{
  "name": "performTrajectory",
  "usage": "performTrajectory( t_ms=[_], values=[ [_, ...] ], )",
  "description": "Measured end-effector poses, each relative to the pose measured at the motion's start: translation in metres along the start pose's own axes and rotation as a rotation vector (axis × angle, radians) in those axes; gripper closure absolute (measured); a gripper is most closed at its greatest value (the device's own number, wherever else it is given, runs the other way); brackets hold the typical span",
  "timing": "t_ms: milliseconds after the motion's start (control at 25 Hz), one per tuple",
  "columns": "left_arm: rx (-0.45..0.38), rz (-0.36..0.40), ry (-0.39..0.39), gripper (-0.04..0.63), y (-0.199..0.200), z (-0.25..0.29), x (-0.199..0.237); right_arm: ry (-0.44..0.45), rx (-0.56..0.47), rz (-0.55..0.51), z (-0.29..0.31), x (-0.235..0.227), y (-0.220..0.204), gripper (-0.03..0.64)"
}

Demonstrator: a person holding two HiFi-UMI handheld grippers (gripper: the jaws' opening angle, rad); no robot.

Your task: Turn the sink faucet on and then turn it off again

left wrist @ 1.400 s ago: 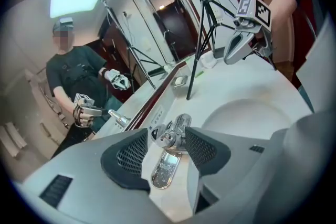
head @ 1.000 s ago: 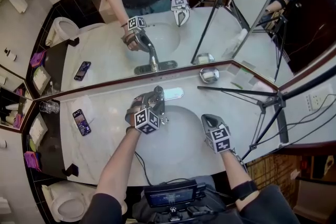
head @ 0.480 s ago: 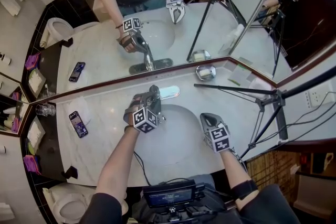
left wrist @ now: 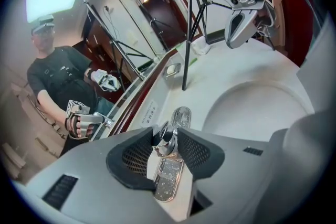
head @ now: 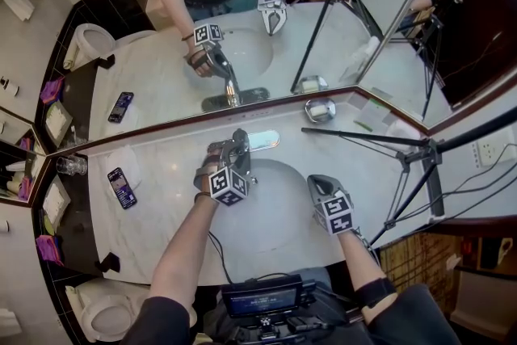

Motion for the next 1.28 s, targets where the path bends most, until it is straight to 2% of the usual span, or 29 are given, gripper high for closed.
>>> performTrajectory(
  t_ms=[600,840,1280],
  values=[
    [0.009,0.046,-0.010,0.474,-0.006,-0.003,-0.016,0.012,-0.012,-0.006,0.000,0.006,0.006,0.595],
    [0.028,0.067,0.013,0.466,-0.009,-0.002,-0.025,0.013,-0.017,-0.010,0.001,0.006,0.007,0.595],
    [0.031,0.057,0.028,0.467,-0.008,-0.003,-0.027,0.014,-0.020,-0.013,-0.004,0.009,0.013,0.595]
  ],
)
Point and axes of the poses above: the fingertips, and each gripper's own axes: z forward along the fingers, x to its left, y out of its top, the point moved 9 cm from there along -z, backward along the fingers, and after that the axes turned 14 degrees about x, right-handed, at the moved point
